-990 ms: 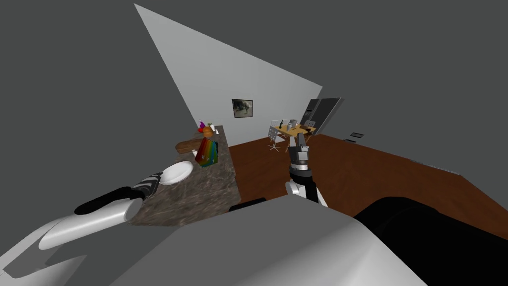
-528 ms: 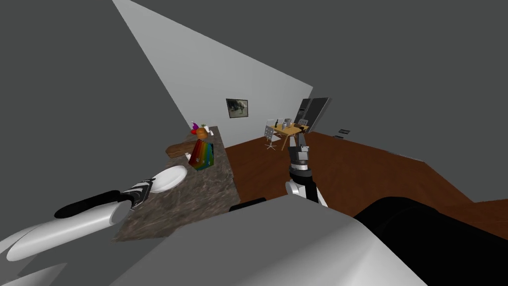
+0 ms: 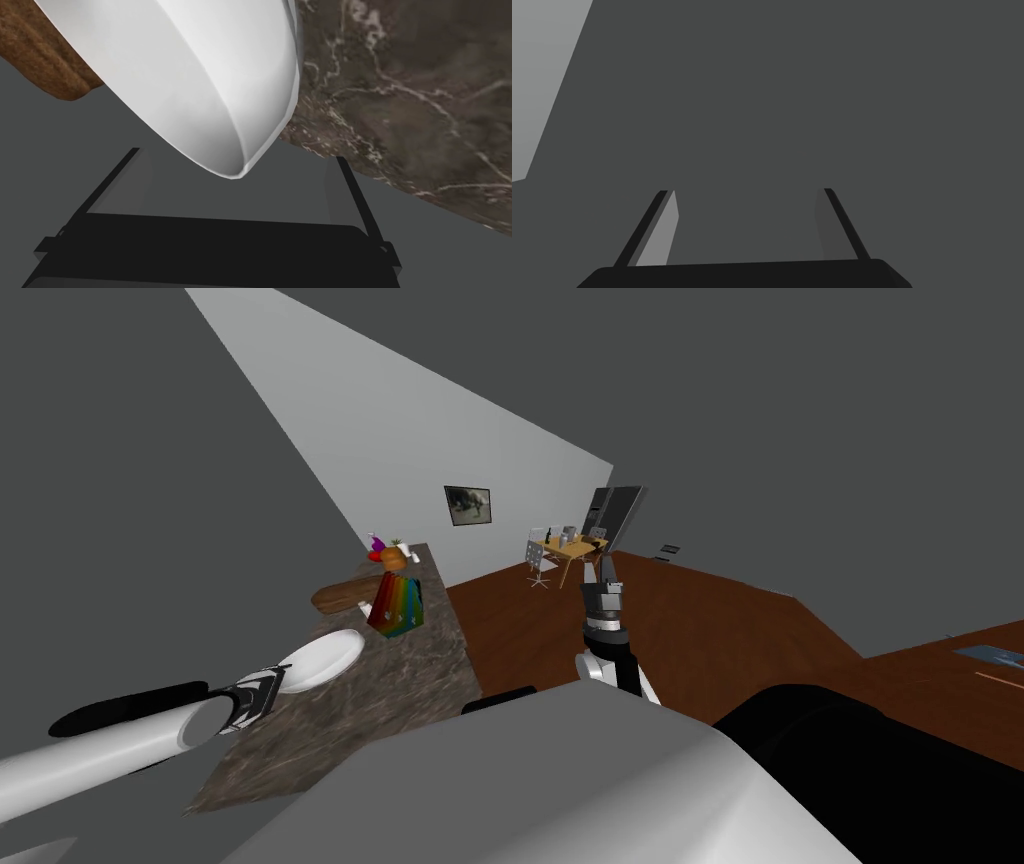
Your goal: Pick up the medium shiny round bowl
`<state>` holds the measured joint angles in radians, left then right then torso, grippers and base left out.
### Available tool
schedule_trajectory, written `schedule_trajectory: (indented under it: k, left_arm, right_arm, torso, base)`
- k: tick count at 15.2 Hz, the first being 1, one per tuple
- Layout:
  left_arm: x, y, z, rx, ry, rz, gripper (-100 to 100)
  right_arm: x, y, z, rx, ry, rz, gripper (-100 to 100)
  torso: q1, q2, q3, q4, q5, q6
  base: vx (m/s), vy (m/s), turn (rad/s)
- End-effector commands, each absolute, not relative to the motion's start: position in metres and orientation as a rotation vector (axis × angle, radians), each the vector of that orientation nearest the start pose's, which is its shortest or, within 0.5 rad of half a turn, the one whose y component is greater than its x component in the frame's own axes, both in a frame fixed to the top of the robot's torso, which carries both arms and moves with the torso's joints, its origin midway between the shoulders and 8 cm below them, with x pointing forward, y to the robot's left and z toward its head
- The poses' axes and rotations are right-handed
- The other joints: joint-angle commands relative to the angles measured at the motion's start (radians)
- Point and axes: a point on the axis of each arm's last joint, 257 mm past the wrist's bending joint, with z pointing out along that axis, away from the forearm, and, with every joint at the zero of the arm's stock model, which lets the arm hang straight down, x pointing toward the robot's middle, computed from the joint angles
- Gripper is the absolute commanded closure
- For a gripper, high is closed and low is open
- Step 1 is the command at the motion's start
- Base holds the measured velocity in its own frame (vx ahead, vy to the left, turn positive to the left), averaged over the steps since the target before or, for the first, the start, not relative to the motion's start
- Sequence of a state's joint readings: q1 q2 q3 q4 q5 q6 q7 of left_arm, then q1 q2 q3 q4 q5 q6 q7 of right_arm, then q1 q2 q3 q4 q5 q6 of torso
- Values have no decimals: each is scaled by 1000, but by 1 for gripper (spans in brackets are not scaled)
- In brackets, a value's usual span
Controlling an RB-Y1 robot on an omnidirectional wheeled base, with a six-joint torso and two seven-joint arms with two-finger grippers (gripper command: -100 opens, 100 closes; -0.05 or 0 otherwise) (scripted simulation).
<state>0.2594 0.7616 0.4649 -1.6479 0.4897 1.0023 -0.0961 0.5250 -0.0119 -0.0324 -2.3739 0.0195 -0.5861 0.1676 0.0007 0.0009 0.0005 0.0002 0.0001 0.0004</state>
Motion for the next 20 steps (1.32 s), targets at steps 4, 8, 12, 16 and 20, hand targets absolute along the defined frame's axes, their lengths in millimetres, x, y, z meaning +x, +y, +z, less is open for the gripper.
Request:
schedule_trajectory:
  k: [4, 8, 12, 16, 20]
  left_arm:
    - [297, 666, -286, -1968, 1495, -82, -100]
    - [276, 672, -291, -2062, 1483, -51, -100]
    - [257, 677, -294, -2153, 1467, -24, -100]
    - [239, 679, -296, -2240, 1449, -2, -100]
    - [222, 680, -297, -2323, 1430, 17, -100]
  right_arm:
    - [305, -278, 73, 448, 557, 1124, 0]
    - [305, -278, 73, 448, 557, 1124, 0]
    - [305, -278, 73, 448, 557, 1124, 0]
    - [305, -278, 73, 448, 557, 1124, 0]
    - [305, -278, 73, 448, 557, 1124, 0]
  torso:
    - [0, 0, 0, 0, 0, 0]
    - [0, 0, 0, 0, 0, 0]
    - [0, 0, 0, 0, 0, 0]
    - [0, 0, 0, 0, 0, 0]
    - [0, 0, 0, 0, 0, 0]
  base:
    - [-15, 6, -116]
    - [-14, 7, -105]
    - [-13, 3, -128]
    - [-12, 7, -106]
    - [-11, 5, -139]
